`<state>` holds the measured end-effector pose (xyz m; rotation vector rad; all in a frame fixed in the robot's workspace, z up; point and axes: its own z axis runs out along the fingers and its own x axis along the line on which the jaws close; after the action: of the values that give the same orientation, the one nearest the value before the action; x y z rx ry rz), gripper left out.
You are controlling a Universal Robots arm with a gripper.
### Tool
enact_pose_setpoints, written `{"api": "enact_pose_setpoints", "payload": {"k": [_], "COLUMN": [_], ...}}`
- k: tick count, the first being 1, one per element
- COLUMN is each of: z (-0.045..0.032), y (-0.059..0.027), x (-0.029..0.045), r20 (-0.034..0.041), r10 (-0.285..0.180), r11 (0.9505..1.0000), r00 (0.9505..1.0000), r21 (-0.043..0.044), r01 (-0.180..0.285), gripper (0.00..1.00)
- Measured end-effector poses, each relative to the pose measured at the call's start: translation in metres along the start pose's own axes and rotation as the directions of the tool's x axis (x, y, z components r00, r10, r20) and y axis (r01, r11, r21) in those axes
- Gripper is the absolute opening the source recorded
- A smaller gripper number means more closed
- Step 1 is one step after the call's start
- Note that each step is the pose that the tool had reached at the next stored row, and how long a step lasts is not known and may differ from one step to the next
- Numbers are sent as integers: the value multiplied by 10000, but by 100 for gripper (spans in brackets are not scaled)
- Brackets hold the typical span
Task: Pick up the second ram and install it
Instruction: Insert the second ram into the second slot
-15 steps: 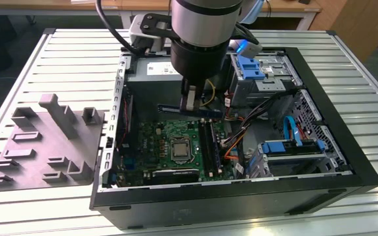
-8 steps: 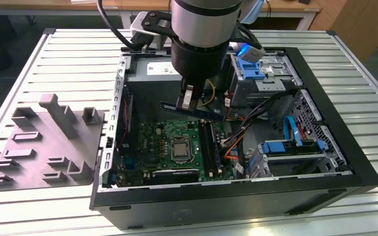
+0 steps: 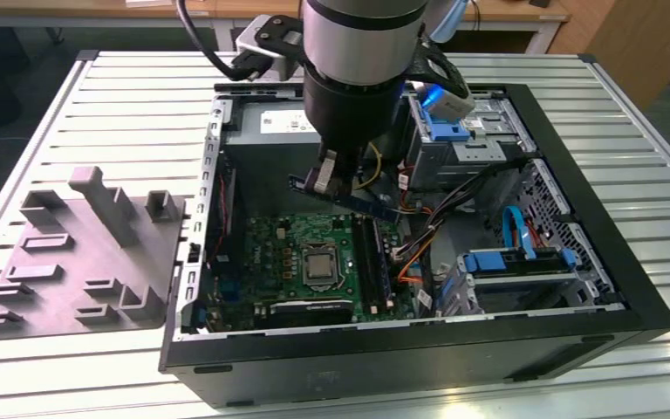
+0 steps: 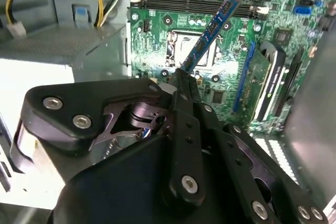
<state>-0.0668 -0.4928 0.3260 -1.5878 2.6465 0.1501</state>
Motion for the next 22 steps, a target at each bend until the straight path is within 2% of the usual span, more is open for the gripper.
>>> {"api": "enact_pose_setpoints", "payload": {"k": [3, 6, 11, 16, 19, 22], "z": [3, 7, 13, 20, 25, 30], "y": [0, 0, -1, -1, -1, -2], "x": [0, 1, 1, 2, 2, 3], "r20": [32, 66, 130, 201, 246, 293], "r10": [536, 1072, 1964, 2844, 3368, 3867], "r11": [9985, 9942, 9803, 9583, 9409, 9213], "r00": [9986, 9942, 9804, 9585, 9413, 9217], "r21": [50, 98, 176, 246, 286, 323], "r01": [-536, -1072, -1966, -2849, -3374, -3876], "gripper": [12, 12, 12, 12, 12, 12]}}
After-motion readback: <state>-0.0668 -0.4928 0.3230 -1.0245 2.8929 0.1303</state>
